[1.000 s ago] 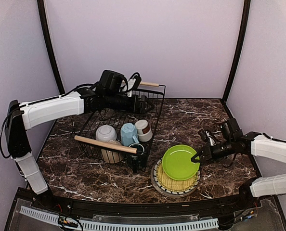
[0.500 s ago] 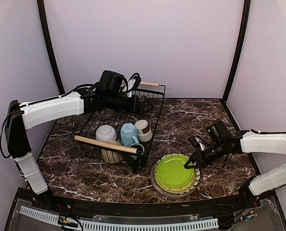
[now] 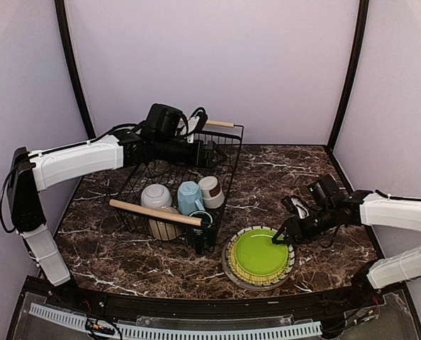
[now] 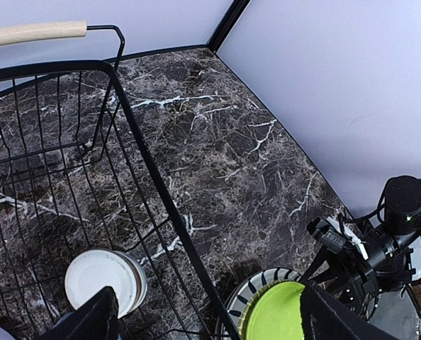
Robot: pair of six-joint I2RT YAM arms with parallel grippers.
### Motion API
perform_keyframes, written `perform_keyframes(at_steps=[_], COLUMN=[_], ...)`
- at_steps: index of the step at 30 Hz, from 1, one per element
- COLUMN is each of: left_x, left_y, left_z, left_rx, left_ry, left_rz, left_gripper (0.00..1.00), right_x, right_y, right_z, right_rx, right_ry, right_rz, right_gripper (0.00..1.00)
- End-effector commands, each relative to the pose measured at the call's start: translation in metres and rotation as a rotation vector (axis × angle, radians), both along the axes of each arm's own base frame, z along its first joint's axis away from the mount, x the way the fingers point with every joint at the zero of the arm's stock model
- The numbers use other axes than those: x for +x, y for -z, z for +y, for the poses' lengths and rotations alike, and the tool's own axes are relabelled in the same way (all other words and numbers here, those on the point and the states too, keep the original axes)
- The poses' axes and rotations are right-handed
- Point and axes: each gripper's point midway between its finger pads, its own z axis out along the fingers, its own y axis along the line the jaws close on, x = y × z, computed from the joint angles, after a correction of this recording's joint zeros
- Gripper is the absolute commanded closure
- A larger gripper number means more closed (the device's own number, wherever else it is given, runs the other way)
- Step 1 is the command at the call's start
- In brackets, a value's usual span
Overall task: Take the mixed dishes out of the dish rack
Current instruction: Place the plate with another plate, then grab the cup from the dish rack.
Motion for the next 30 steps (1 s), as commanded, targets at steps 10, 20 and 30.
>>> perform_keyframes(at_steps=[10, 20, 30], left_x=[0.004, 0.017, 0.008], left_y=[0.008, 0.036, 0.078], left_z=[0.030, 0.075, 0.084], left_rx=[0.138, 0.424, 0.560], left_ry=[-0.078, -0.201, -0.172], left_rz=[-0.016, -0.026, 0.081], left_gripper=[0.12, 0.11, 0.11], right_x=[-0.004, 0.022, 0.046], right_y=[-0.010, -0.037, -0.052], right_z=[0.012, -0.004, -0.007], right_rx=[0.046, -0.014, -0.037], right_ry=[-0.055, 0.085, 0.157], right_rz=[-0.041, -0.209, -0.293], right_gripper=[0.43, 0.29, 0.12])
